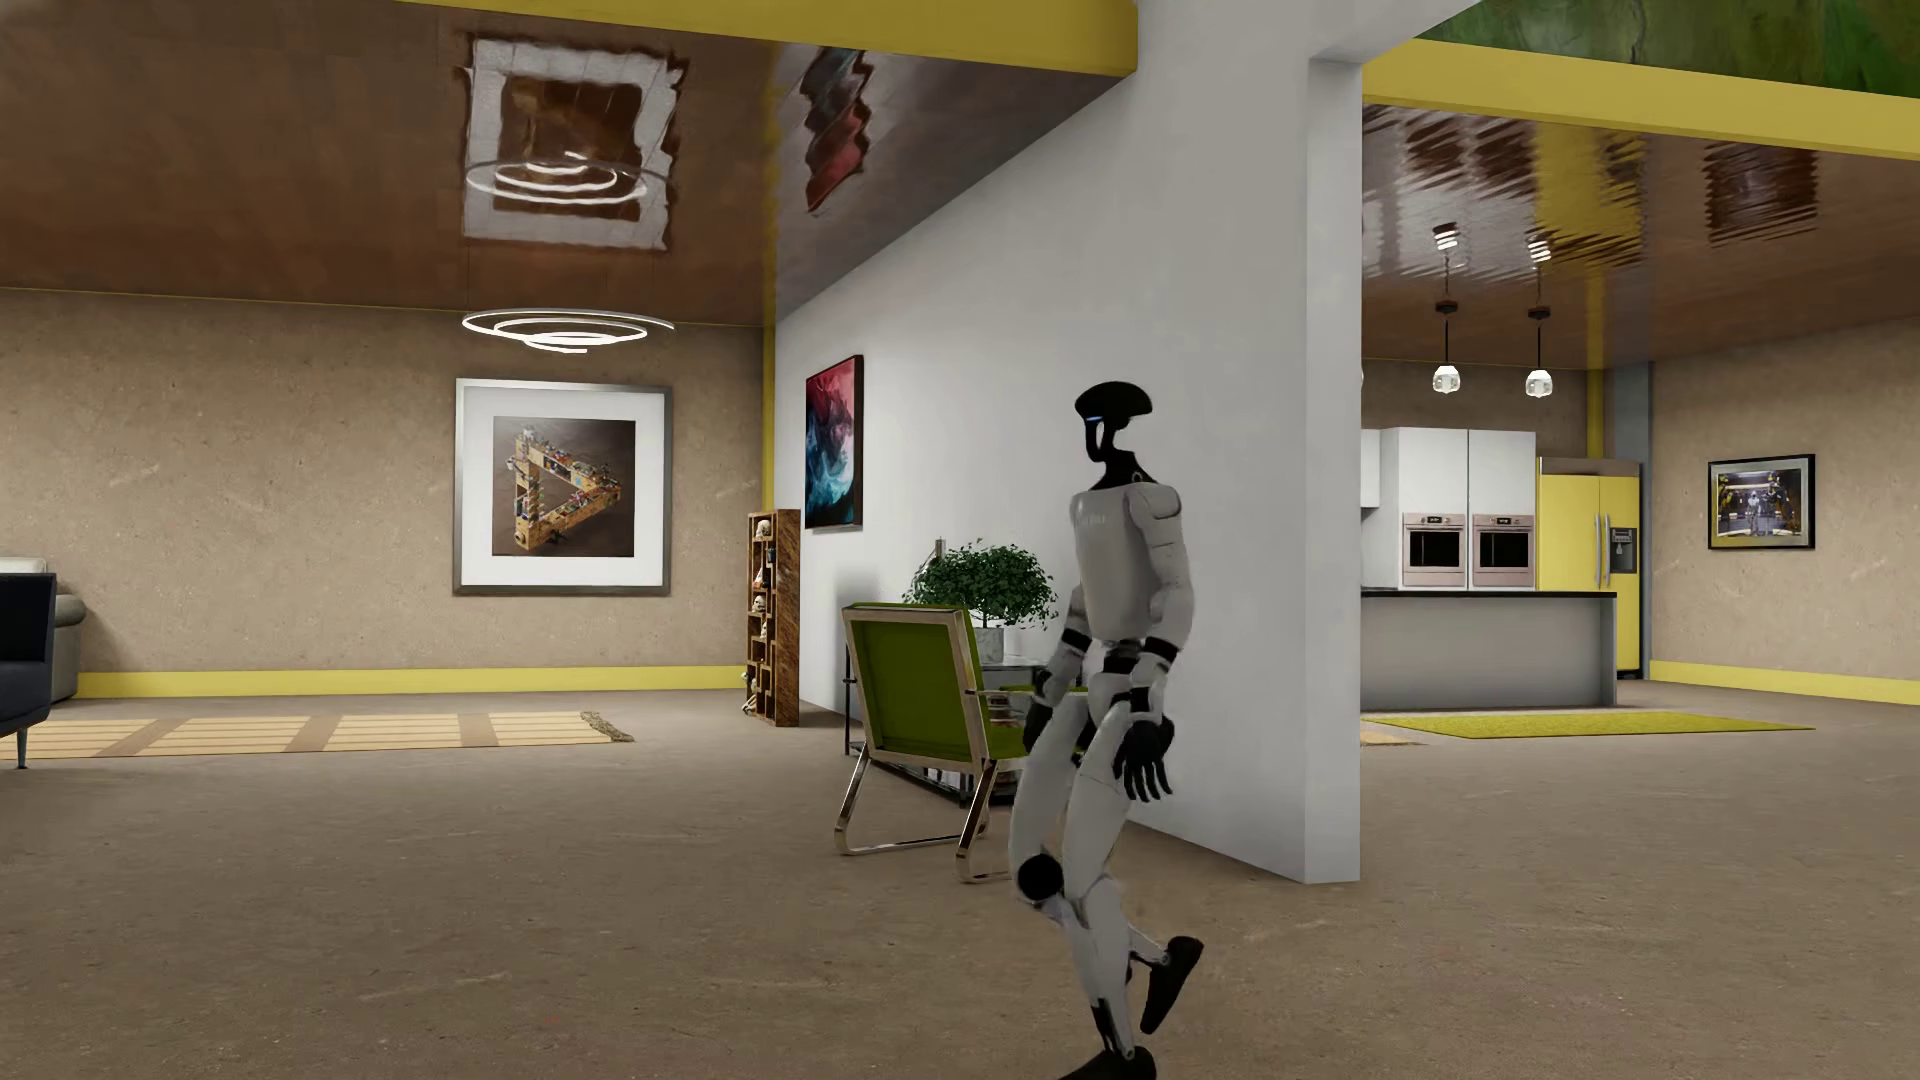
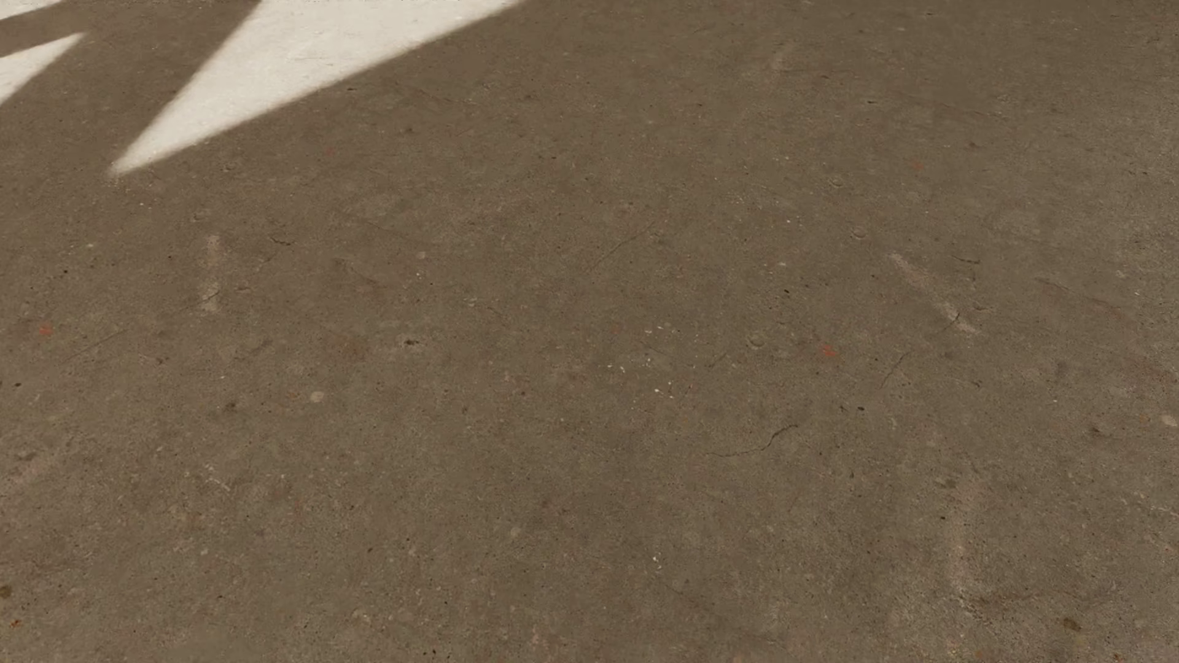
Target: Move towards the shelves
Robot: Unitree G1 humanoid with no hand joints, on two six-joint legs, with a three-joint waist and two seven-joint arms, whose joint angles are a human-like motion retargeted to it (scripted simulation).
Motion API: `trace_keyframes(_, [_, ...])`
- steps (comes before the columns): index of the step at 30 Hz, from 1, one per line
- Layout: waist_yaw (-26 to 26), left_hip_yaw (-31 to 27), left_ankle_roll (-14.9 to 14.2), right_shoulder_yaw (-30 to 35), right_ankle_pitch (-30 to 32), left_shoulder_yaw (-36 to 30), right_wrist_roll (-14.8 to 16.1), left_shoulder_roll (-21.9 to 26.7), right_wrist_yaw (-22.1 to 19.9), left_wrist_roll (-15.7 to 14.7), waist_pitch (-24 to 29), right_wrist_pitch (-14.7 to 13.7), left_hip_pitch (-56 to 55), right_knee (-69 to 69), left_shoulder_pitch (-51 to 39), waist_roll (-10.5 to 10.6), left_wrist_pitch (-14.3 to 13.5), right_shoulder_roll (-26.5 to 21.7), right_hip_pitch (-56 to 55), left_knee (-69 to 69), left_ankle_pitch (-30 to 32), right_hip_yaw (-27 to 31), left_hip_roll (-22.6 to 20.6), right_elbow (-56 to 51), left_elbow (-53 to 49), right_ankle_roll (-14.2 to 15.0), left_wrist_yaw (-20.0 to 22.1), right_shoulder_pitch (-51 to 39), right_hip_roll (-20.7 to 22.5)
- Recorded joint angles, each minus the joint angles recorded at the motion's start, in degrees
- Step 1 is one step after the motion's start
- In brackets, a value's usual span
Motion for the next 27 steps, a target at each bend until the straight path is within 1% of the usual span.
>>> trace_keyframes(1, [-1.12,0.4,-0.31,-2.95,-0.62,-1.73,1.33,1.27,-3.5,1.41,-0.07,-1.66,2.71,-1.78,-2.91,-0.5,-1.86,-0.76,-4.6,-1.88,-0.95,-0.62,-0.4,-3.06,0.88,-0.28,0.06,4.45,-1.6])
trace_keyframes(2, [-2.23,0.87,-0.63,-8.61,-1.51,-2.0,6.11,1.78,-5.9,1.02,-0.11,-1.76,5.15,-5.69,-5.52,-0.87,-3.22,-0.5,-8.74,-3.32,-2.1,-1.41,-0.84,-5.67,0.45,-1.21,1.57,8.95,-2.97])
trace_keyframes(3, [-3.21,1.5,-1.02,-14.35,-2.4,-1.62,11.87,2.41,-7.04,-0.28,-0.18,-1.04,7.47,-11.91,-7.72,-1.18,-4.73,0.36,-12.13,-4.65,-3.37,-2.59,-1.2,-7.55,-0.81,-1.62,2.88,12.5,-4.06])
trace_keyframes(4, [-4.01,2.3,-1.46,-18.76,-2.22,-0.8,16.48,2.92,-8.11,-2.21,-0.29,0.33,9.94,-20.99,-9.74,-1.44,-6.05,1.29,-14.27,-6.44,-4.44,-4.67,-1.53,-8.91,-2.51,-2.7,4.24,15.26,-4.81])
trace_keyframes(5, [-4.58,3.27,-1.98,-21.33,-1.15,0.2,19.01,3.31,-8.79,-4.59,-0.39,2.46,12.39,-32.88,-11.6,-1.67,-6.91,2.01,-14.98,-8.39,-5.38,-7.16,-1.91,-9.67,-4.33,-1.61,5.3,17.1,-4.63])
trace_keyframes(6, [-4.95,4.3,-2.59,-22.54,-0.02,0.21,19.82,3.94,-10.39,-5.82,-0.54,4.76,15.06,-47.85,-13.3,-1.87,-7.62,2.78,-14.02,-10.6,-6.13,-9.2,-2.46,-10.18,-6.05,-2.4,5.91,18.34,-2.82])
trace_keyframes(7, [-5.14,5.22,-3.23,-22.84,-0.16,0.0,19.58,4.38,-11.51,-6.51,-0.69,7.01,17.93,-62.36,-14.94,-2.01,-8.08,3.65,-12.82,-13.33,-6.47,-10.6,-3.18,-10.29,-7.6,0.82,6.38,19.36,-0.53])
trace_keyframes(8, [-5.26,6.11,-3.88,-22.26,-3.15,-0.33,18.42,4.59,-11.5,-6.83,-0.75,7.94,20.73,-70.31,-16.49,-2.07,-7.93,4.35,-13.47,-15.27,-7.35,-10.27,-4.0,-10.47,-8.53,3.96,6.09,20.1,1.13])
trace_keyframes(9, [-5.19,7.54,-4.52,-21.63,-4.17,-0.59,17.12,4.83,-10.48,-6.72,-0.83,7.54,23.41,-70.63,-17.42,-2.12,-7.66,4.97,-14.43,-16.36,-8.52,-11.4,-4.73,-10.55,-9.21,3.87,6.34,20.48,1.51])
trace_keyframes(10, [-5.01,9.12,-5.2,-20.83,-2.68,-0.54,14.96,4.74,-8.79,-6.96,-0.87,6.89,25.87,-67.41,-17.57,-2.09,-7.8,5.21,-13.47,-15.84,-9.96,-15.97,-5.25,-10.41,-9.77,2.85,6.47,20.64,0.75])
trace_keyframes(11, [-5.27,9.96,-5.76,-21.43,-3.36,-0.67,13.9,4.53,-7.41,-7.14,-0.75,6.29,27.97,-61.97,-17.19,-1.69,-7.97,6.23,-13.17,-14.81,-10.07,-17.61,-5.1,-11.12,-10.19,-1.88,5.77,20.48,0.1])
trace_keyframes(12, [-5.69,9.81,-6.15,-23.0,-2.91,-1.53,13.53,4.15,-6.49,-6.55,-0.72,5.95,29.91,-58.93,-16.56,-1.01,-8.26,8.06,-11.92,-12.89,-8.22,-19.91,-4.48,-12.38,-10.27,-8.75,5.42,20.65,-0.64])
trace_keyframes(13, [-6.17,9.06,-5.65,-25.53,0.54,-2.51,13.8,3.5,-7.43,-5.72,-0.77,6.62,30.61,-57.35,-15.52,-0.12,-8.56,10.36,-9.97,-8.79,-4.18,-21.23,-3.14,-14.19,-9.87,-13.28,5.56,21.03,-0.92])
trace_keyframes(14, [-6.57,8.29,-6.0,-28.08,1.25,-2.68,14.76,2.94,-9.45,-5.12,-0.77,7.19,29.16,-55.23,-13.94,0.91,-8.45,12.9,-8.66,-1.54,1.32,-21.44,-0.84,-15.74,-9.47,-14.52,5.64,20.83,-0.36])
trace_keyframes(16, [-6.45,5.05,-4.31,-31.21,-2.63,-1.03,15.82,1.61,-12.94,-5.9,-0.66,9.43,21.0,-51.53,-9.35,2.98,-7.71,16.46,-5.67,21.38,13.52,-19.97,4.99,-15.13,-9.06,-14.64,4.75,17.81,2.73])
trace_keyframes(17, [-5.87,1.38,-3.61,-31.07,-4.58,-0.15,15.27,1.18,-13.61,-6.27,-0.55,9.89,15.18,-51.24,-7.09,3.87,-6.94,17.05,-3.46,31.98,17.48,-18.89,6.29,-13.42,-8.7,-14.63,3.99,15.08,5.19])
trace_keyframes(18, [-5.25,-2.38,-3.41,-29.95,-6.0,0.54,13.8,0.87,-14.49,-6.35,-0.49,9.93,9.58,-52.18,-5.01,4.53,-5.95,16.89,-0.56,39.85,13.95,-17.46,6.76,-11.74,-7.89,-14.62,2.93,12.09,7.84])
trace_keyframes(19, [-4.55,-5.4,-2.43,-27.91,-6.99,1.31,11.57,0.57,-15.01,-6.46,-0.51,8.9,4.34,-53.85,-3.03,4.98,-5.12,16.15,2.67,45.34,11.35,-15.57,7.4,-10.37,-6.87,-14.6,2.09,8.96,10.39])
trace_keyframes(20, [-3.72,-7.43,-1.62,-26.07,-7.75,2.49,9.74,0.23,-15.32,-6.36,-0.6,6.73,-0.47,-55.62,-0.57,5.29,-4.6,15.04,5.83,48.24,11.27,-13.04,8.9,-9.86,-6.21,-14.56,1.55,6.06,12.89])
trace_keyframes(21, [-2.74,-8.29,-0.07,-24.13,-8.49,3.4,8.32,-0.42,-15.3,-6.34,-0.75,4.26,-4.63,-57.2,1.4,5.52,-3.65,14.11,8.77,48.2,11.6,-9.81,10.83,-10.32,-5.71,-14.52,1.32,2.55,15.17])
trace_keyframes(22, [-1.72,-8.21,2.37,-21.87,-9.42,4.6,7.58,-1.12,-14.79,-6.75,-0.91,0.51,-8.19,-58.25,3.57,5.73,-3.15,12.95,11.45,45.72,11.4,-5.98,12.69,-11.85,-5.67,-14.46,1.41,-0.65,17.18])
trace_keyframes(23, [-0.79,-7.53,3.69,-19.38,-10.56,5.96,7.02,-2.06,-13.9,-7.55,-1.01,-3.18,-11.08,-58.83,5.78,5.99,-2.98,11.44,13.86,40.9,10.31,-1.92,13.89,-13.98,-6.1,-14.39,1.8,-3.73,18.92])
trace_keyframes(24, [-0.05,-6.09,4.89,-17.06,-11.87,6.67,6.83,-3.01,-12.98,-7.95,-1.05,-6.24,-13.09,-59.15,7.81,6.28,-3.25,9.84,16.11,33.49,9.93,1.92,14.27,-16.84,-6.52,-14.31,2.04,-6.64,20.17])
trace_keyframes(25, [0.46,-4.5,4.77,-15.01,-13.19,6.86,6.61,-3.82,-12.65,-7.95,-1.03,-8.1,-14.44,-59.43,9.39,6.61,-3.64,8.23,18.13,23.42,11.08,5.24,13.64,-20.18,-6.7,-14.24,2.15,-9.25,21.16])
trace_keyframes(26, [0.71,-2.84,3.46,-13.19,-14.4,6.81,6.14,-4.54,-12.79,-7.77,-1.01,-8.93,-14.58,-59.92,10.46,6.96,-3.9,6.55,20.01,10.03,12.03,7.91,11.74,-23.73,-6.69,-14.19,2.03,-11.23,21.89])
trace_keyframes(27, [0.81,-3.73,0.82,-12.02,-15.44,6.42,6.24,-4.99,-13.22,-7.29,-0.96,-8.97,-14.07,-60.69,11.03,7.24,-3.85,5.19,21.9,-4.77,13.87,9.95,7.99,-27.28,-6.65,-14.18,1.23,-12.48,22.25])
